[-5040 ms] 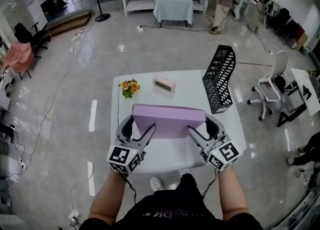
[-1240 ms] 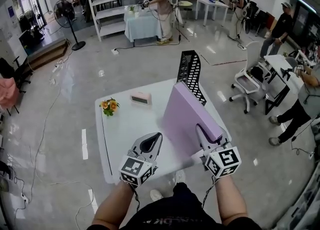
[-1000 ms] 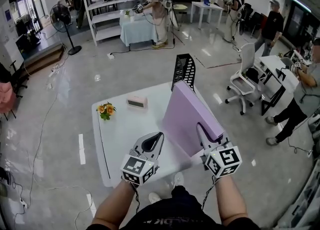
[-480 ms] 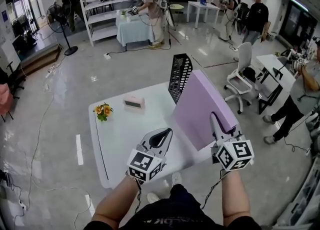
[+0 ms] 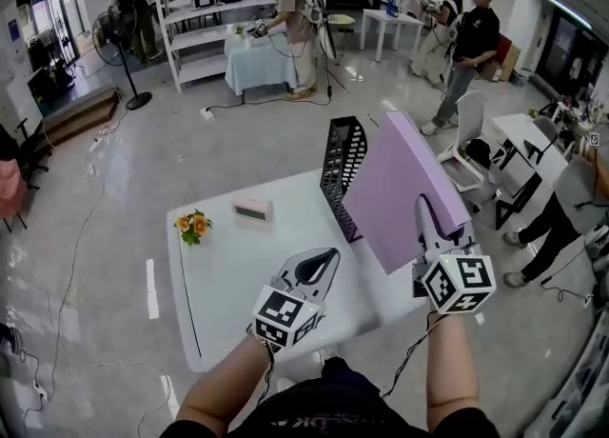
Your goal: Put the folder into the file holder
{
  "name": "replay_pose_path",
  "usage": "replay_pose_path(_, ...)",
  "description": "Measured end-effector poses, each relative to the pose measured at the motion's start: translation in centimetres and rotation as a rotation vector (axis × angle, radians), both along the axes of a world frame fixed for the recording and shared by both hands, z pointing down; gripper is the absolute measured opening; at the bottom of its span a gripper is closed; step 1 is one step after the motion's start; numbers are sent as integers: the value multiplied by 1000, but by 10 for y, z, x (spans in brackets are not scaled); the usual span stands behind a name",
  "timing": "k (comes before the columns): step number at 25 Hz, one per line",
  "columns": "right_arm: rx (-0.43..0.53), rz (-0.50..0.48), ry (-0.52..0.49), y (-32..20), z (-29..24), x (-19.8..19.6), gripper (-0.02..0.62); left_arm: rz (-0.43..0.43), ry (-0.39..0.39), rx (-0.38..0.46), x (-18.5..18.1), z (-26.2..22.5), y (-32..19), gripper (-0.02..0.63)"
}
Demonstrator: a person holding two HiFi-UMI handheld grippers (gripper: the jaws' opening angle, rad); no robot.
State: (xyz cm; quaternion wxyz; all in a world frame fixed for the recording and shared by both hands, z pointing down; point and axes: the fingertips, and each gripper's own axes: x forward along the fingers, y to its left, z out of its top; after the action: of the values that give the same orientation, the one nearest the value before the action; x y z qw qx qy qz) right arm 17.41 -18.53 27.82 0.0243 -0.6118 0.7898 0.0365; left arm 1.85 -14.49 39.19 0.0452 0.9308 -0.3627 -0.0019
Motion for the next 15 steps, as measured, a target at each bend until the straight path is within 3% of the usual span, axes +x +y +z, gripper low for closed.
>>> replay_pose_path(15,13,1,4,-106,-9,8,129,-24,-1,-12,17,3,-66,3)
